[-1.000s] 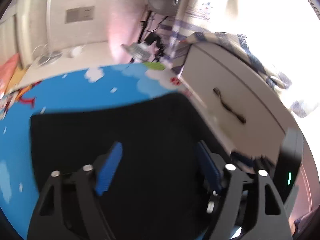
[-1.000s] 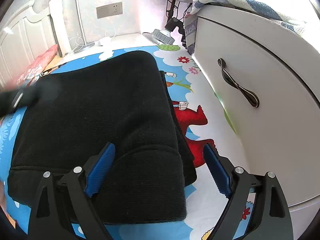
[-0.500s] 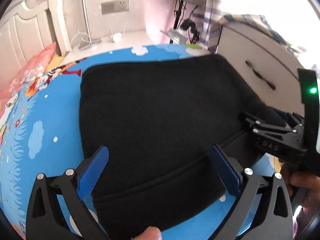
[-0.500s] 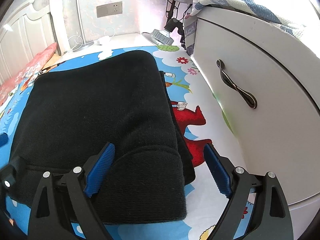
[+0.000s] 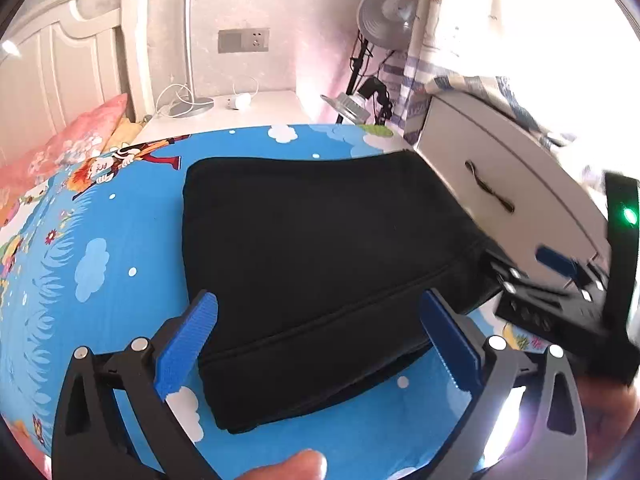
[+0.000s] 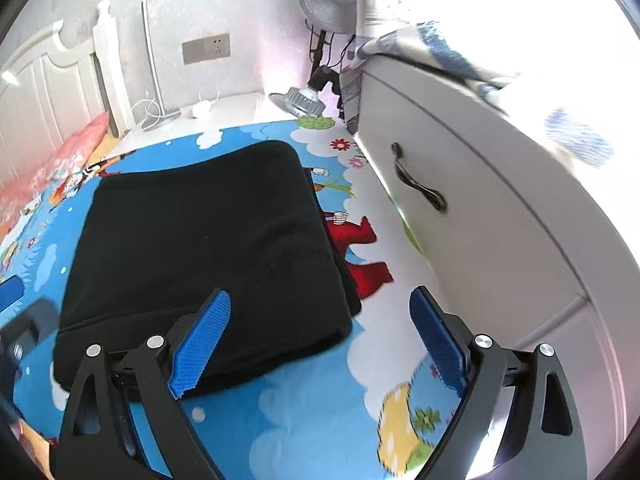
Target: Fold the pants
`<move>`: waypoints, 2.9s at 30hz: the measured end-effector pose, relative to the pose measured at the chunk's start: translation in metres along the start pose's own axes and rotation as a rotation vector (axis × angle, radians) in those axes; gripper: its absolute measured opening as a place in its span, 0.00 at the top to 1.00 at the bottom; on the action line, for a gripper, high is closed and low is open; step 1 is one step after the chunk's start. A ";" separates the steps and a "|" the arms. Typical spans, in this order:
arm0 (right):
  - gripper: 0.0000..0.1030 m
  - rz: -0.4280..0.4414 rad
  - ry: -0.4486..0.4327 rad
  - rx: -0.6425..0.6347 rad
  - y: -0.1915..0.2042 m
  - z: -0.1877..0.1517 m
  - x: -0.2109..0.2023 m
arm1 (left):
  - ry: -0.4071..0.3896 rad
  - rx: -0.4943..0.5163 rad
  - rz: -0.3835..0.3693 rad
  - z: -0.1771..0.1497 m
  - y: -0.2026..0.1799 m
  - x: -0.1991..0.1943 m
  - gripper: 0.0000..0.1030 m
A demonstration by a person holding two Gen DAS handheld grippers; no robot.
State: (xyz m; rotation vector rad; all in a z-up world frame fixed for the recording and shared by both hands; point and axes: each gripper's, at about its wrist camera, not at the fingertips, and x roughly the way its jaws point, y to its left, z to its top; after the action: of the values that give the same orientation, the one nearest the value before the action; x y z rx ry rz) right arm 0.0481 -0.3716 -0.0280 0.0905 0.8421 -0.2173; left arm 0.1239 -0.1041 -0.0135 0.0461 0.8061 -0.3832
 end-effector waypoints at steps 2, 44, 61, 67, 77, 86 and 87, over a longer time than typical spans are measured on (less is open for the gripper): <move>0.14 -0.005 -0.014 0.006 -0.001 -0.001 -0.010 | -0.010 -0.020 -0.019 0.000 0.000 -0.004 0.02; 0.14 -0.013 -0.038 -0.006 0.000 0.004 -0.026 | -0.045 -0.023 -0.030 0.002 -0.004 -0.015 0.02; 0.14 -0.003 -0.027 0.003 -0.001 0.004 -0.025 | -0.044 -0.024 -0.030 0.002 -0.004 -0.015 0.02; 0.14 -0.002 -0.027 -0.003 0.002 0.004 -0.024 | -0.045 -0.019 -0.030 0.002 -0.004 -0.015 0.02; 0.14 0.000 -0.026 -0.003 0.002 0.005 -0.022 | -0.045 -0.013 -0.034 0.002 -0.007 -0.015 0.02; 0.14 0.000 -0.025 -0.002 0.001 0.005 -0.022 | -0.044 -0.013 -0.034 0.002 -0.007 -0.015 0.02; 0.14 0.001 -0.024 -0.001 0.001 0.005 -0.022 | -0.044 -0.012 -0.034 0.003 -0.007 -0.015 0.02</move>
State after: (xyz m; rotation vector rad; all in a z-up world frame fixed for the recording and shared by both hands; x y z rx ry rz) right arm 0.0376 -0.3676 -0.0083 0.0869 0.8180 -0.2165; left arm 0.1138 -0.1063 0.0000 0.0126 0.7666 -0.4098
